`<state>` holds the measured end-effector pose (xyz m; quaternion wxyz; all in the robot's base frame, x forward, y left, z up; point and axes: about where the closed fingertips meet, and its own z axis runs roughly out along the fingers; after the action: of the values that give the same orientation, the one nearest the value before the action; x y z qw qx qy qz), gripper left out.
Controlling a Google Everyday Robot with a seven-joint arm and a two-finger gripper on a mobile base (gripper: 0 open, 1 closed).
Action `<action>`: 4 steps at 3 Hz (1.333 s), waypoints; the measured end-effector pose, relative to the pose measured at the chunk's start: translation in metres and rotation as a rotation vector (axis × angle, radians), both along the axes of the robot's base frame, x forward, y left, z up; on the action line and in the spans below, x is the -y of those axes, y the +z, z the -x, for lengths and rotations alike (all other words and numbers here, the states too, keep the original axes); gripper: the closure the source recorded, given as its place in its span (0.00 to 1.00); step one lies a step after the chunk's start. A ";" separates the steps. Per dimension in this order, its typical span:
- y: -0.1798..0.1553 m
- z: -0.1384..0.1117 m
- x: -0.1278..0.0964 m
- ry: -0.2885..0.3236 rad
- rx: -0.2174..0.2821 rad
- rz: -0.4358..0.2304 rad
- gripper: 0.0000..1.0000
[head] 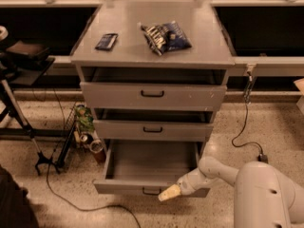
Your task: Close bottom drawer
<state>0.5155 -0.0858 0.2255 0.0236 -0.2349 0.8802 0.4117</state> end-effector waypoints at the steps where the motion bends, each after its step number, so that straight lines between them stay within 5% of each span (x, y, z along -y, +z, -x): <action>1: 0.000 0.001 0.000 0.000 0.000 0.000 0.00; 2: 0.007 -0.027 -0.028 0.027 0.074 -0.035 0.00; 3: 0.007 -0.025 -0.028 0.027 0.074 -0.035 0.00; 4: 0.020 -0.057 -0.062 0.059 0.159 -0.077 0.00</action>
Offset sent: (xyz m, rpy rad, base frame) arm 0.1725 0.1649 0.0503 0.2023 -0.4487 0.1565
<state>0.5723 -0.0242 0.2455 0.0901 -0.2918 0.8518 0.4256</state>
